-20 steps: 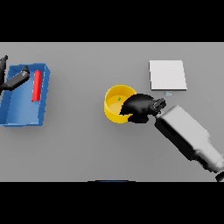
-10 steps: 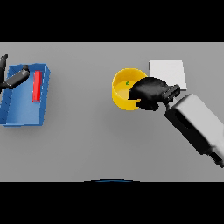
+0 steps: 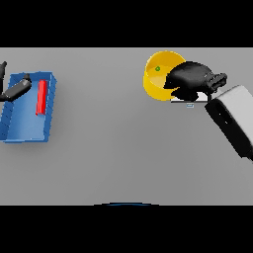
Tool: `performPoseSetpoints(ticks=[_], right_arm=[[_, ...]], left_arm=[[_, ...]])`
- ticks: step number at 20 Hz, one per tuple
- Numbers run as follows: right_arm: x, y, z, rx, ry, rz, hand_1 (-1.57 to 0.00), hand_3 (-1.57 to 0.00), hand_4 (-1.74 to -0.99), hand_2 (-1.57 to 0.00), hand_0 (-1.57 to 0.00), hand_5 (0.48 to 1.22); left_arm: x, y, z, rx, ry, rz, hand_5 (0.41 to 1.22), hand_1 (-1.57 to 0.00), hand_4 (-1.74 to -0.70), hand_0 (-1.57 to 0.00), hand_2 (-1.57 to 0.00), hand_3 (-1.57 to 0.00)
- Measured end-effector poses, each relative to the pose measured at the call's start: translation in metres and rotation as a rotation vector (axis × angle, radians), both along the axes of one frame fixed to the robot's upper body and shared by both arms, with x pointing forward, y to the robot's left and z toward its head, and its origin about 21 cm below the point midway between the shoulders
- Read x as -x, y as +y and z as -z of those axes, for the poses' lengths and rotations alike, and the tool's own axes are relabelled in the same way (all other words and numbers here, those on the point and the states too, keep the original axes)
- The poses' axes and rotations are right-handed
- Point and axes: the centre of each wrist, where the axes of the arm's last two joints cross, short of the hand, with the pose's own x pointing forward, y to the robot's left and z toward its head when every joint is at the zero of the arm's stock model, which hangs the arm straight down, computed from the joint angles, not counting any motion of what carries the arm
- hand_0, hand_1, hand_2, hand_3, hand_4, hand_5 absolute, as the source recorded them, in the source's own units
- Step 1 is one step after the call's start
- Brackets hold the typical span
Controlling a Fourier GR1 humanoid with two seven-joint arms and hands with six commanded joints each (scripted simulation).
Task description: Pick up the red beaker and tilt it to pour out 1 green nut into yellow bowl. Pick up the yellow bowl and place it on the metallic measuring scale.
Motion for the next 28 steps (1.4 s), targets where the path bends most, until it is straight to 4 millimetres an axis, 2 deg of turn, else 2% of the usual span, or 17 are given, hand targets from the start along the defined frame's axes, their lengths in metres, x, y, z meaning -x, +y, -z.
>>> performPoseSetpoints(ticks=[3, 8, 12, 14, 16, 18, 22, 24, 26, 27, 28], right_arm=[[-0.017, -0.019, 0.002, -0.01, -0.005, 0.088, -1.57, -1.21, -1.72, -1.57, -1.57, 1.221], [-0.033, -0.049, 0.018, -0.012, -0.001, 0.186, -1.57, -1.17, -1.72, -1.57, -1.57, 1.221], [-0.043, -0.064, 0.034, -0.009, 0.014, 0.244, -1.57, -1.25, -1.722, -1.57, -1.57, 1.221], [-0.048, -0.072, 0.044, -0.001, 0.011, 0.279, -1.57, -1.36, -1.724, -1.57, -1.57, 1.221], [-0.052, -0.073, 0.053, -0.016, 0.012, 0.287, -1.57, -1.41, -1.724, -1.57, -1.57, 1.221], [-0.054, -0.071, 0.062, -0.022, 0.014, 0.295, -1.55, -1.46, -1.726, -1.57, -1.57, 1.221], [-0.057, -0.073, 0.075, -0.012, 0.038, 0.333, -1.48, -1.51, -1.727, -1.57, -1.57, 1.221], [-0.058, -0.076, 0.077, -0.022, 0.033, 0.318, -1.42, -1.48, -1.721, -1.57, -1.55, 1.221], [-0.058, -0.077, 0.08, -0.024, 0.052, 0.319, -1.41, -1.17, -1.728, -1.57, -1.54, 1.221], [-0.06, -0.076, 0.078, -0.028, 0.061, 0.33, -1.44, -1.02, -1.659, -1.5, -1.54, 1.221], [-0.061, -0.075, 0.078, -0.033, 0.076, 0.332, -1.35, -0.91, -1.596, -1.35, -1.52, 1.134]], left_arm=[[0.0, -0.006, -0.007, 0.007, 0.006, -0.003, 0.75, 0.0, -0.82, 0.0, 0.0, 0.0], [0.004, -0.004, -0.004, 0.001, 0.024, -0.024, 0.774, 0.0, -0.83, 0.0, 0.0, 0.0], [0.004, 0.002, 0.0, 0.0, 0.035, -0.045, 0.759, 0.0, -0.82, 0.0, 0.0, 0.0], [0.002, -0.002, -0.006, -0.001, 0.02, -0.033, 0.757, 0.0, -0.81, 0.0, 0.0, 0.0], [0.003, 0.001, -0.005, -0.01, 0.03, -0.048, 0.749, 0.0, -0.81, 0.0, 0.0, 0.0], [0.003, -0.004, -0.001, -0.014, 0.035, -0.029, 0.737, 0.0, -0.8, 0.0, 0.0, 0.0], [0.0, -0.003, -0.005, -0.004, 0.025, -0.036, 0.728, 0.0, -0.81, 0.0, 0.0, 0.0], [0.002, -0.005, -0.003, -0.003, 0.016, -0.029, 0.734, 0.0, -0.81, 0.0, 0.0, 0.0], [0.0, -0.004, -0.004, 0.001, 0.025, -0.034, 0.74, 0.0, -0.81, 0.0, 0.0, 0.0], [-0.002, -0.006, -0.001, 0.004, 0.035, -0.034, 0.745, 0.0, -0.81, 0.0, 0.0, 0.0], [-0.001, -0.006, -0.003, 0.009, 0.024, -0.03, 0.745, 0.0, -0.81, 0.0, 0.0, 0.0]])
